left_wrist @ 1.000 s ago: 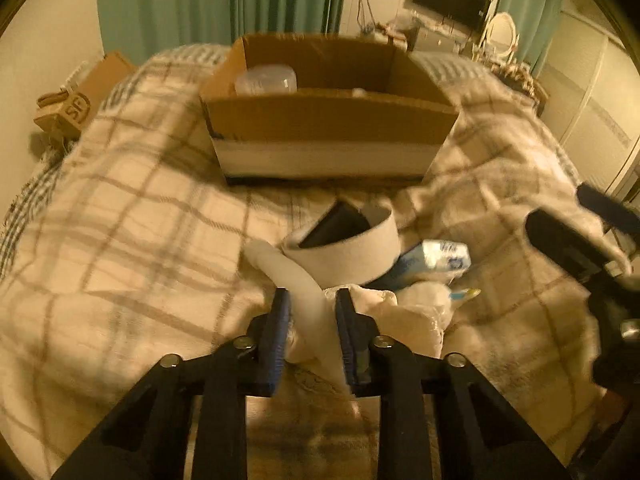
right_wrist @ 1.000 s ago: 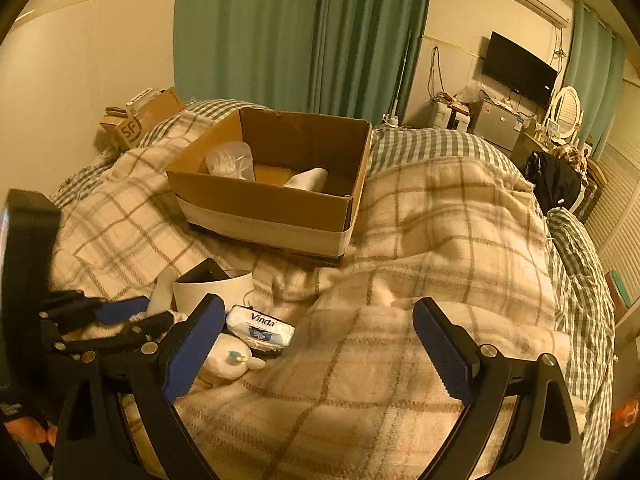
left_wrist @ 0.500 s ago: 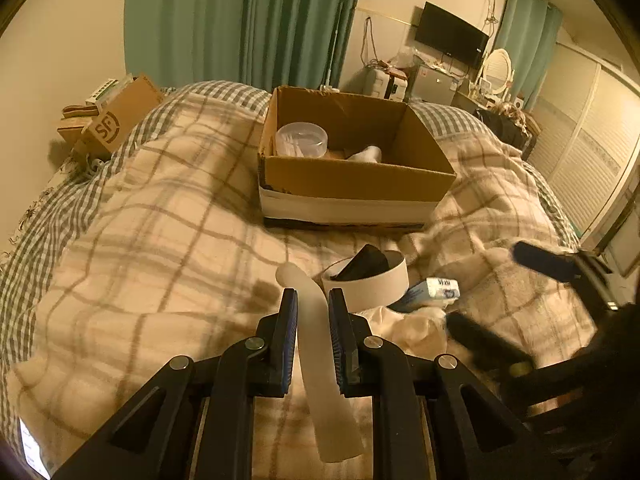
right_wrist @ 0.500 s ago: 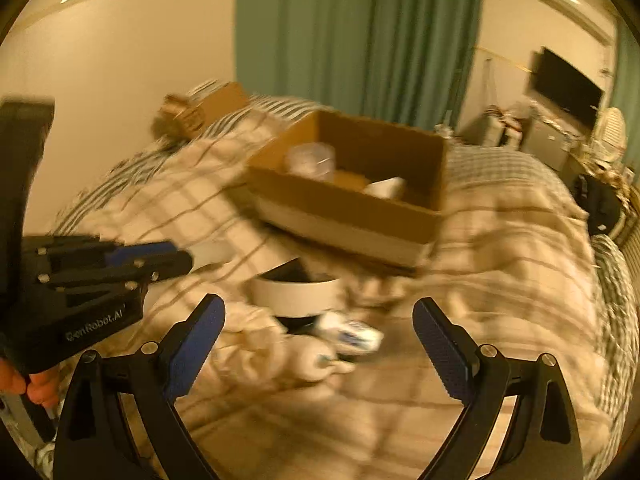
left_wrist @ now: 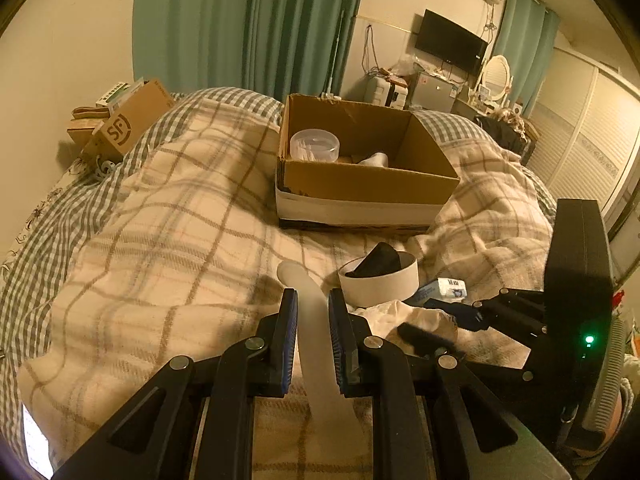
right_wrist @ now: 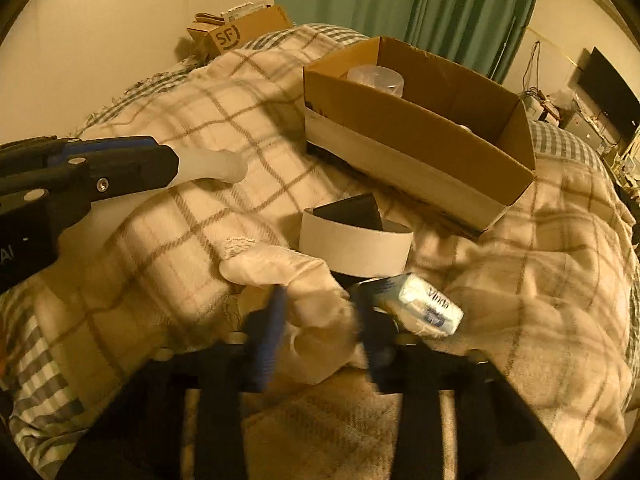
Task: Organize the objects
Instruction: 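Grasp the white lace cloth with the right tool while the left tool carries the tube to the box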
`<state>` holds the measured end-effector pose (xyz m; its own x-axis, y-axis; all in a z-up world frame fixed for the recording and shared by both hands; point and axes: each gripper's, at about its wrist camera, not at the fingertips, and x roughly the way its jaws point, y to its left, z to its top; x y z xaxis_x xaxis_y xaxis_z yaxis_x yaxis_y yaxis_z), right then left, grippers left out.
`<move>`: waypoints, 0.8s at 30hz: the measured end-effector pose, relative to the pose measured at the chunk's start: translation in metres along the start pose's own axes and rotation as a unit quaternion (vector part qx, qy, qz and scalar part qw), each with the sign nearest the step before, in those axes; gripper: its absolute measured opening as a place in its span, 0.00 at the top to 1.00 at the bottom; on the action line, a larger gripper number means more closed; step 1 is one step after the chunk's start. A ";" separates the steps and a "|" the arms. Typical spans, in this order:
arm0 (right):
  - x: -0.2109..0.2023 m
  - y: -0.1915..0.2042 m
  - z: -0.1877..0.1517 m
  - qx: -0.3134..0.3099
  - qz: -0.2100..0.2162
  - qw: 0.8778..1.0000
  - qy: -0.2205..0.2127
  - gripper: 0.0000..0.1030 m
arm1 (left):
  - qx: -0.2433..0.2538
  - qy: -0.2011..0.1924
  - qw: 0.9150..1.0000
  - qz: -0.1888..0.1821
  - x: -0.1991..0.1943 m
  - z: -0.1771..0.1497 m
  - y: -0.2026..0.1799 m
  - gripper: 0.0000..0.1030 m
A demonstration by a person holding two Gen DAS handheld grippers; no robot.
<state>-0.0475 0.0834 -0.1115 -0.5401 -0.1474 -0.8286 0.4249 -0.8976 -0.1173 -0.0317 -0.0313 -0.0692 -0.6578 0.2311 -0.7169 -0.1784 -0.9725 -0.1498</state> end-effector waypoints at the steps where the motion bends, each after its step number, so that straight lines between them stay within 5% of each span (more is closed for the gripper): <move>1: -0.001 0.000 0.000 0.000 0.000 1.000 -0.001 0.81 | 0.001 -0.001 1.000 -0.001 0.000 0.000 0.000 0.85; 14: -0.063 -0.018 0.020 0.024 -0.006 0.997 -0.078 0.90 | 0.018 -0.034 0.999 -0.007 -0.028 0.021 -0.011 0.85; 24: -0.121 -0.045 0.082 0.018 -0.037 0.987 -0.156 0.90 | 0.050 -0.095 0.994 -0.013 -0.049 0.092 -0.031 0.85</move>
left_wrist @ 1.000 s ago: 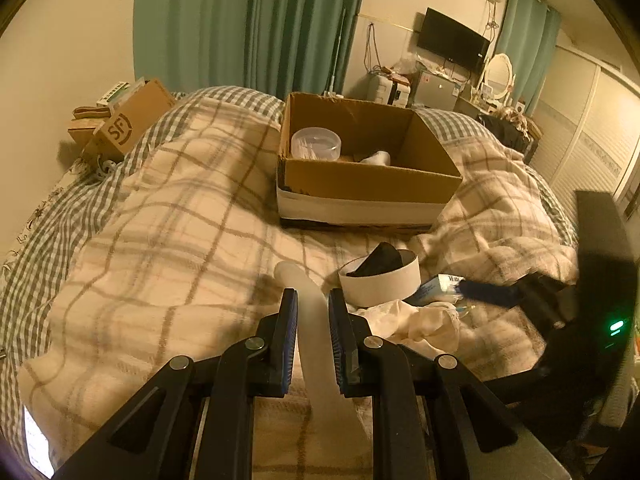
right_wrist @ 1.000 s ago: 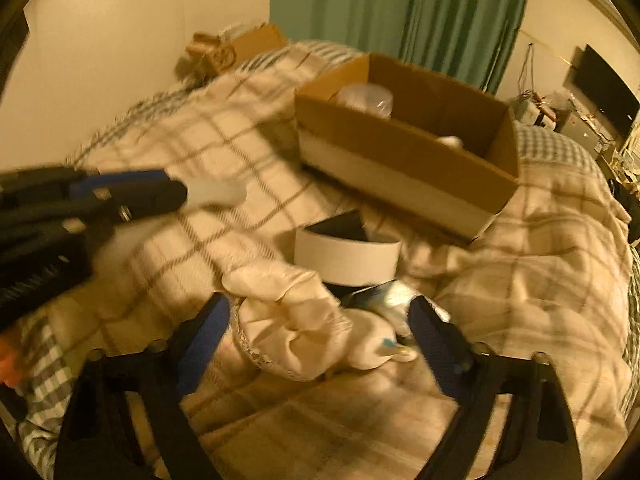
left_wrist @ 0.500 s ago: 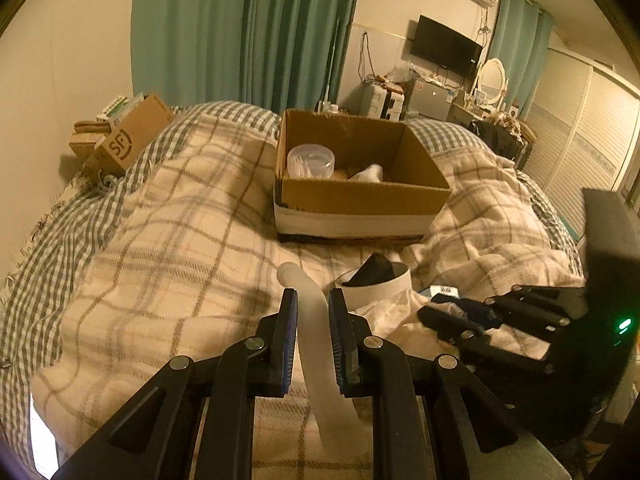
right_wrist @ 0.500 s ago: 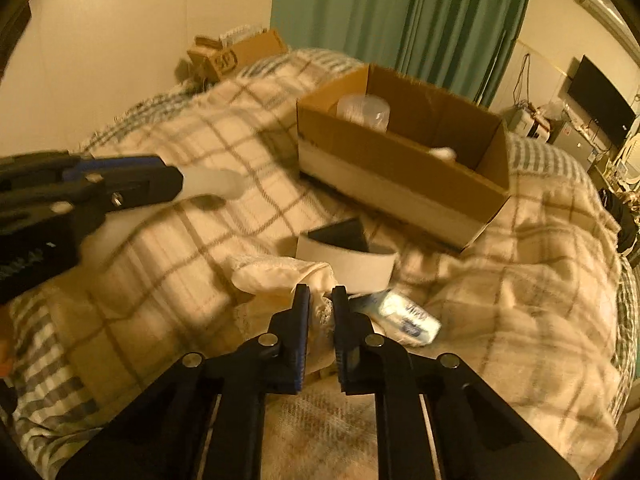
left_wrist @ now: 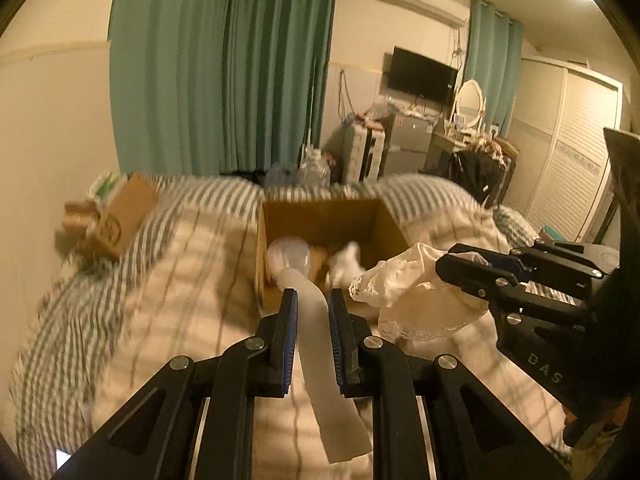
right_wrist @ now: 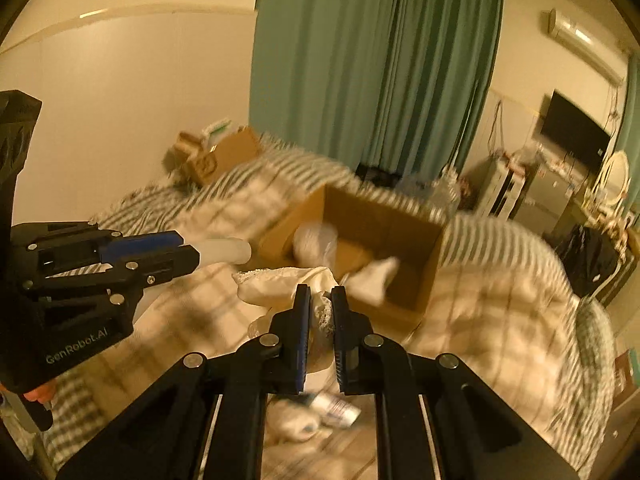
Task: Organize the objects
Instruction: 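Grasp the white lace cloth with the right tool while the left tool carries the tube to the box, then open both tools over the box to drop tube and lace cloth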
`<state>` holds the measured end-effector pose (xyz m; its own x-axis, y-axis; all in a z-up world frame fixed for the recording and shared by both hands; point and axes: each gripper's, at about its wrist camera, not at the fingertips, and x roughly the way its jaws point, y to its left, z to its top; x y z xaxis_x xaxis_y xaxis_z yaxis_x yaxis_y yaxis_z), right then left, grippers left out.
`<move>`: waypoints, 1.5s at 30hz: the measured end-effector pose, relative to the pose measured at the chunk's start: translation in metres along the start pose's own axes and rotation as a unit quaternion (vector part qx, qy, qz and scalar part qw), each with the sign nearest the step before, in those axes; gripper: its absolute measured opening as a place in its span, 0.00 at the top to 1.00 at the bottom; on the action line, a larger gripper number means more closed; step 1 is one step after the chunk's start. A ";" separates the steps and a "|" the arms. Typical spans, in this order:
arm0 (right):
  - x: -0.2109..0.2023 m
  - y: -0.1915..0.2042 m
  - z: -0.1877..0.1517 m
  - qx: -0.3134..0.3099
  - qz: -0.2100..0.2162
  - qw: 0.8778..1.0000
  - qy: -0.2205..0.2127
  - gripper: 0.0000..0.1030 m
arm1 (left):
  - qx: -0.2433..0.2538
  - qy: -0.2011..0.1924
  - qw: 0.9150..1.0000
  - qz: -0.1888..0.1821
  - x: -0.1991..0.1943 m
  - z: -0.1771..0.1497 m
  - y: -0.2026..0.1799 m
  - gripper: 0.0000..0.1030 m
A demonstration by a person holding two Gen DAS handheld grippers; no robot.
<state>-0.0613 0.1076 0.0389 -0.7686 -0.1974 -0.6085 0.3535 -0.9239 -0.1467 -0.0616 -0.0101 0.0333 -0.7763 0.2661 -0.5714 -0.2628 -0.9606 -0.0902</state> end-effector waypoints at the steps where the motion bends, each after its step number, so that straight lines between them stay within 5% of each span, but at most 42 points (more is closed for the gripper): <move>1: -0.001 -0.003 0.008 -0.002 -0.003 1.000 -0.007 0.90 | 0.000 -0.004 1.000 0.002 0.002 0.008 0.000 0.85; 9: 0.012 -0.037 0.069 -0.005 -0.036 0.998 -0.044 0.90 | -0.008 -0.021 1.000 0.009 0.045 0.062 0.002 0.85; 15: 0.063 -0.071 0.087 0.015 -0.057 0.998 -0.025 0.90 | -0.011 -0.012 1.000 0.008 0.102 0.073 0.001 0.85; 26: 0.175 -0.104 0.049 0.044 -0.064 0.995 0.061 0.90 | 0.001 0.049 0.999 0.007 0.191 0.042 0.006 0.85; 33: 0.180 -0.110 0.043 0.057 -0.048 0.995 0.061 0.85 | 0.004 0.058 0.998 -0.002 0.194 0.037 0.008 0.82; 35: 0.169 -0.112 0.045 0.059 -0.055 0.995 0.052 0.58 | 0.013 0.061 0.998 0.001 0.188 0.039 0.006 0.74; 39: 0.135 -0.117 0.051 0.067 -0.071 0.995 0.026 0.40 | 0.019 0.043 0.999 0.018 0.167 0.043 0.005 0.22; 41: 0.118 -0.118 0.053 0.070 -0.073 0.995 0.019 0.26 | 0.017 0.032 0.999 0.020 0.150 0.047 0.004 0.21; 45: 0.079 -0.122 0.053 0.073 -0.085 0.994 0.004 0.22 | 0.016 0.024 0.999 0.027 0.121 0.052 0.002 0.10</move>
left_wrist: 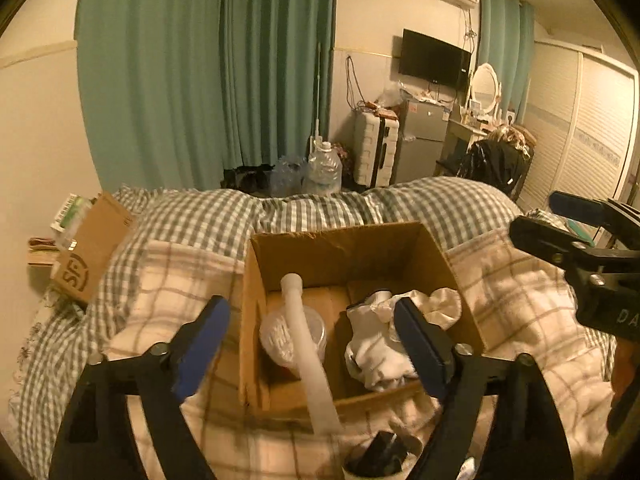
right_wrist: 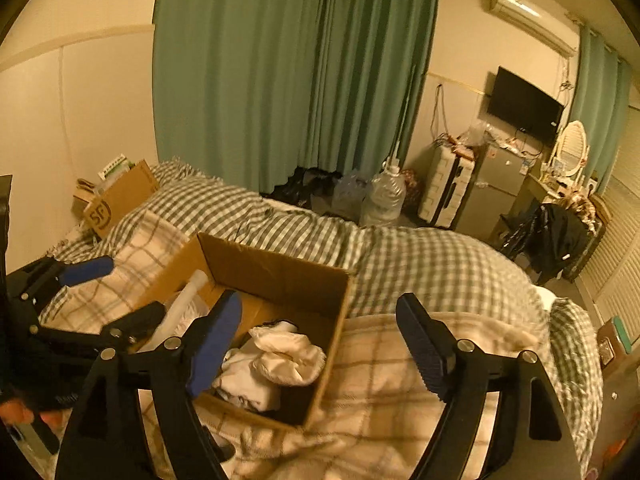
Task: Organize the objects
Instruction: 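Open both tools over the box to drop tube and lace cloth, then grasp the blue-and-white Vinda tissue pack with the right tool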
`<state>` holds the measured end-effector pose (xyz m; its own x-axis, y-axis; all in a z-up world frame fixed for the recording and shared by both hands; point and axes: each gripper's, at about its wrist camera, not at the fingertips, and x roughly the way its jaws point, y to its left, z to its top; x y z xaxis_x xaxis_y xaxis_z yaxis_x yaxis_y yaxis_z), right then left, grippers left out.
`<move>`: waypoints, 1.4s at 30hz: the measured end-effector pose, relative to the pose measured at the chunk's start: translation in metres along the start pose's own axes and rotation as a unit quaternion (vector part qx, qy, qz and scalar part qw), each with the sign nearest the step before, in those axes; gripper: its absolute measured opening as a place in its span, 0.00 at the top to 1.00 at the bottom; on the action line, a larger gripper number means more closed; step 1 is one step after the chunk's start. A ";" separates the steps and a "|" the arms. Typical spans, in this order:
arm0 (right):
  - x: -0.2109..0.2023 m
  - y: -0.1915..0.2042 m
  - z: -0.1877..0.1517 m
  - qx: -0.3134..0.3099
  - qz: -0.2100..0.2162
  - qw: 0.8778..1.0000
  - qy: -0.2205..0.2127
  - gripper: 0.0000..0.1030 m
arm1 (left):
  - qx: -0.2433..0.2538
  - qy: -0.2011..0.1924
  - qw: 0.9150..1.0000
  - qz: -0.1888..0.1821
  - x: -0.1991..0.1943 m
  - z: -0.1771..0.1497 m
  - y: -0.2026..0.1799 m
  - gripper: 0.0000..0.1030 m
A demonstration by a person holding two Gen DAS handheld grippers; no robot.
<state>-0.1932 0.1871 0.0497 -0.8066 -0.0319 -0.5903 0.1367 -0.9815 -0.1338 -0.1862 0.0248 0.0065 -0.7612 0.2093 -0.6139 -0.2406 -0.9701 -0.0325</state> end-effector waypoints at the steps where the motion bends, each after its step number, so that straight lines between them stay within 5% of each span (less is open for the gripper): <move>1: -0.009 -0.003 0.000 0.001 -0.002 1.000 -0.003 0.21 | 0.002 -0.006 1.000 0.004 -0.008 0.000 -0.001 0.08; 9: -0.090 -0.021 -0.021 0.016 -0.016 0.999 -0.023 0.16 | 0.008 -0.038 0.999 0.017 -0.073 -0.005 -0.014 0.06; 17: -0.115 -0.004 -0.070 0.015 0.004 1.000 -0.006 0.16 | -0.009 -0.021 1.000 0.021 -0.088 -0.046 -0.011 0.06; 29: -0.045 0.035 -0.157 0.013 0.049 0.992 0.113 0.16 | 0.006 0.068 0.996 0.056 -0.032 -0.139 -0.002 0.06; 42: 0.013 0.063 -0.175 -0.001 0.059 0.979 0.196 0.19 | -0.009 0.088 0.995 0.055 -0.023 -0.156 0.006 0.06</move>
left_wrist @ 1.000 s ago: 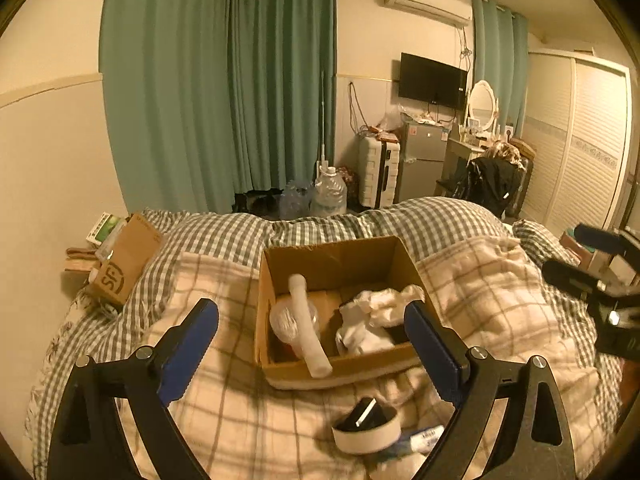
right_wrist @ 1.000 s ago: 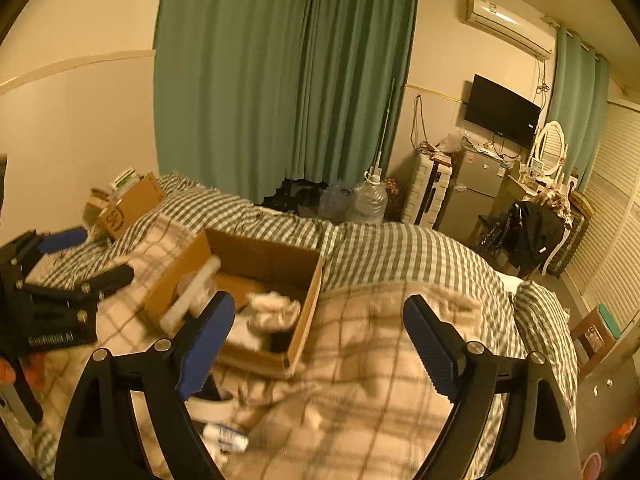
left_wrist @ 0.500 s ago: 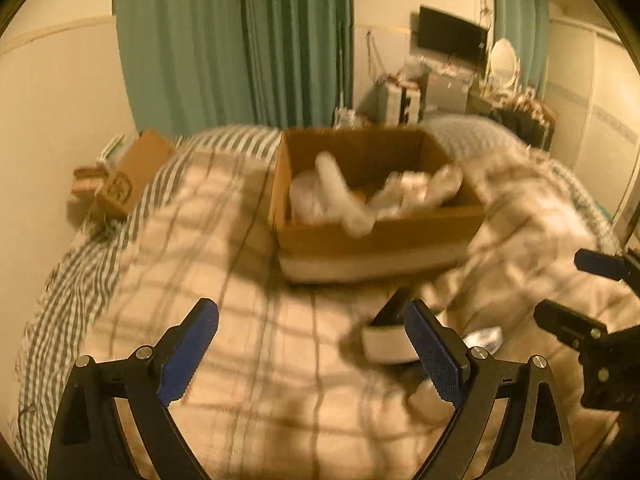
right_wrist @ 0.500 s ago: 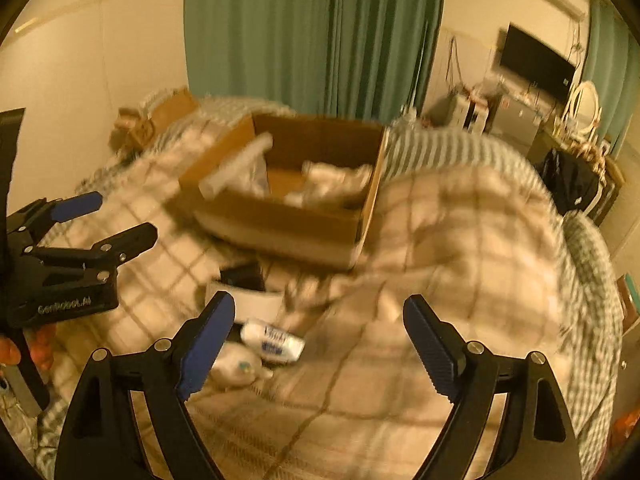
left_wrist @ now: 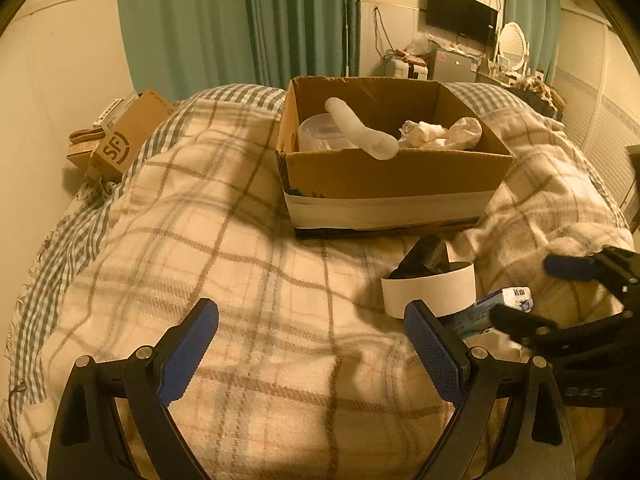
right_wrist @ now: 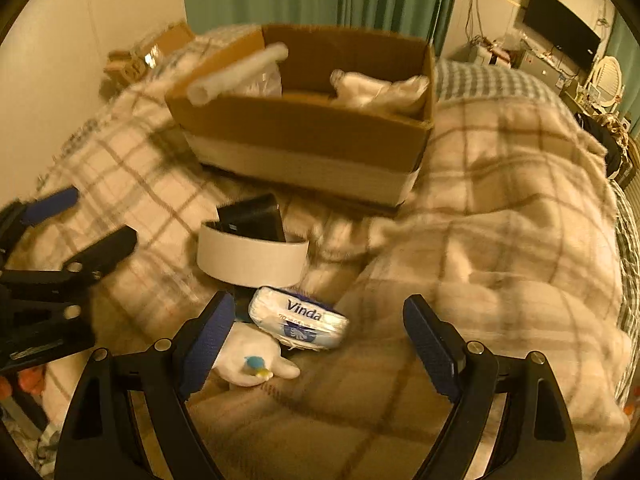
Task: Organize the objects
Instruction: 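Grasp the blue-and-white Vinda tissue pack with the right tool, then grasp the white tape roll with the left tool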
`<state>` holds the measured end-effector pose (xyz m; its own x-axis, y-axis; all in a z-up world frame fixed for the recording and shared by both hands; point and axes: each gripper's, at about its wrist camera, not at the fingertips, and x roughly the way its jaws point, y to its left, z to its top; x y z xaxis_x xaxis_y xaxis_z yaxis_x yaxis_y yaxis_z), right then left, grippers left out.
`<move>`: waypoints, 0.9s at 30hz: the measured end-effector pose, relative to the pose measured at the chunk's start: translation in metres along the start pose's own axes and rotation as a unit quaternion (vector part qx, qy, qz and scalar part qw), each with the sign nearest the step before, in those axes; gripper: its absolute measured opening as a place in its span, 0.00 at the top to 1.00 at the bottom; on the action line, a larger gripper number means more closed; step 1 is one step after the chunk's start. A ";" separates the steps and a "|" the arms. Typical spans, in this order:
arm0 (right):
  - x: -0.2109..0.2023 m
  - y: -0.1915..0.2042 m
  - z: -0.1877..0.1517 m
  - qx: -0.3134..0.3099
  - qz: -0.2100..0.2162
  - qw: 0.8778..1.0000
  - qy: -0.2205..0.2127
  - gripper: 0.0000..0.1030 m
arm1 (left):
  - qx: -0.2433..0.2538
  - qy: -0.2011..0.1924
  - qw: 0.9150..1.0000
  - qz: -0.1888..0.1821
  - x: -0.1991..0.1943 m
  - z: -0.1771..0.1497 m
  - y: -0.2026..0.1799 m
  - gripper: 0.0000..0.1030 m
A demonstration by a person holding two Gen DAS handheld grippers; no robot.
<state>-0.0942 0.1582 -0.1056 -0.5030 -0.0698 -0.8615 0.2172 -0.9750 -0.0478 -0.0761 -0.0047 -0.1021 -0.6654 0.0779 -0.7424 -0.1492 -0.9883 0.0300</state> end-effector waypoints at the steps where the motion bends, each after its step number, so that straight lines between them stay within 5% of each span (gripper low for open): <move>1: 0.004 0.001 0.001 -0.001 0.002 1.000 0.006 0.21 | 0.001 0.000 1.000 0.000 0.000 0.000 -0.001 0.06; 3: 0.011 0.002 0.001 -0.001 0.006 1.000 0.017 0.24 | 0.002 0.002 1.000 0.000 0.001 0.000 -0.001 0.06; 5: 0.014 0.000 0.000 0.005 0.017 1.000 0.023 0.49 | 0.001 0.004 1.000 -0.001 0.001 0.000 0.000 0.06; 12: -0.014 -0.012 -0.002 0.029 0.043 0.998 -0.021 0.55 | 0.003 0.016 1.000 -0.008 0.005 0.002 -0.006 0.06; 18: -0.057 -0.033 0.003 0.044 0.000 0.995 -0.092 0.55 | 0.017 0.034 0.998 -0.057 0.013 0.009 -0.030 0.06; 27: -0.058 -0.063 0.005 0.071 -0.012 0.992 -0.102 0.55 | 0.025 0.081 0.992 -0.092 0.052 0.026 -0.064 0.06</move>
<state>-0.0830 0.2230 -0.0500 -0.6688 -0.0727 -0.7399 0.0900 -0.9958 0.0164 -0.1206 0.0657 -0.1250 -0.4979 0.2305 -0.8360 -0.2953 -0.9515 -0.0864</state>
